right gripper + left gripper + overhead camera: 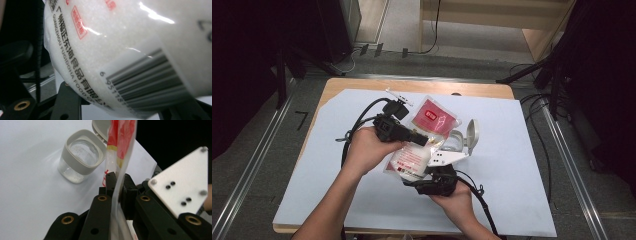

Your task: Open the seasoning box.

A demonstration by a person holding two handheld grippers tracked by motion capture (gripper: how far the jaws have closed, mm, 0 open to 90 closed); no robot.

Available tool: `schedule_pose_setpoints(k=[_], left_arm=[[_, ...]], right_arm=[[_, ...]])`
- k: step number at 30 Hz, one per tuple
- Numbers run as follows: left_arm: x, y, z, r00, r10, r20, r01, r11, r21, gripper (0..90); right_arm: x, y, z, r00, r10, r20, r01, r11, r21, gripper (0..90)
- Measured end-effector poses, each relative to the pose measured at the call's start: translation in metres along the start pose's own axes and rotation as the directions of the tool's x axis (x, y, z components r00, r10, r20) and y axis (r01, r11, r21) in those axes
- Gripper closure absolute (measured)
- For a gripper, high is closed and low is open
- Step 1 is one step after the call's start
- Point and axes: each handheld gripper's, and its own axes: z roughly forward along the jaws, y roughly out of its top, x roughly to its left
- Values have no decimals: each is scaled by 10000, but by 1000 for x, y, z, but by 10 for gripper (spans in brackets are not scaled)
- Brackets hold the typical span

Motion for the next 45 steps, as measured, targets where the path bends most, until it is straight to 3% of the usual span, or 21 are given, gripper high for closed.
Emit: schedule_pose_setpoints(k=[5, 10, 11, 14, 15, 17, 21, 26, 28, 35, 36, 37, 38, 41, 44, 45], left_arm=[[-2, 1, 6, 9999, -55, -116, 53, 9998, -183, 900], [-3, 1, 8, 9998, -71, -202, 73, 9999, 72, 878], [-3, 1, 8, 9999, -98, -63, 99, 9999, 106, 837], [-3, 1, 8, 10000, 78, -16, -78, 9998, 189, 770], [-5, 1, 8, 10000, 24, -53, -23, 9998, 174, 770], [-6, 1, 4, 9994, 326, -61, -323, 9982, 515, 716], [-7, 1, -2, 9985, 492, -219, -475, 9960, 755, 711], [-4, -1, -11, 9994, 347, -36, -342, 9956, 877, 733], [-4, -2, -12, 9995, 306, -122, -295, 9960, 849, 788], [-4, -1, -7, 9998, 34, -193, -21, 9979, 649, 856], [-5, -1, -7, 9998, 30, -193, -18, 9981, 619, 872], [-5, 0, -7, 9999, -18, -156, 27, 9983, 588, 872], [-7, 0, -7, 9998, -16, -179, 24, 9990, 451, 881], [-8, 0, -6, 9999, -84, -135, 89, 9994, 320, 890], [-11, 1, -4, 9997, -49, -256, 58, 9994, 349, 894], [-11, 1, -4, 9993, 9, -367, 5, 9993, 369, 895]], right_arm=[[3, 1, 3, 9984, 228, 508, -232, 9997, 74, 531], [1, 0, 5, 9981, 596, -143, -593, 9980, 218, 559], [-1, -2, 5, 9955, 807, -495, -802, 9967, 123, 561], [-2, -3, 5, 9908, 1041, -863, -1051, 9944, -64, 562], [-2, -3, 5, 9908, 1041, -863, -1051, 9944, -64, 562], [-6, -5, 4, 9856, 1275, -1109, -1308, 9911, -227, 563], [-9, -7, 2, 9849, 1367, -1064, -1405, 9896, -291, 564], [-9, -7, 1, 9840, 1287, -1236, -1342, 9903, -368, 565], [-7, -5, 1, 9891, 1070, -1014, -1105, 9935, -289, 562], [-4, -3, 3, 9971, 703, -299, -701, 9975, 92, 534], [-1, -1, 4, 9993, 376, 86, -379, 9987, 330, 506], [-1, -1, 4, 9993, 376, 86, -379, 9987, 330, 506], [2, 0, 5, 9990, 175, 416, -192, 9989, 424, 480], [4, 2, 5, 9973, 97, 722, -131, 9988, 475, 464], [5, 4, 7, 9961, 93, 881, -151, 9978, 652, 527], [5, 4, 7, 9963, 337, 790, -389, 9971, 659, 541]])
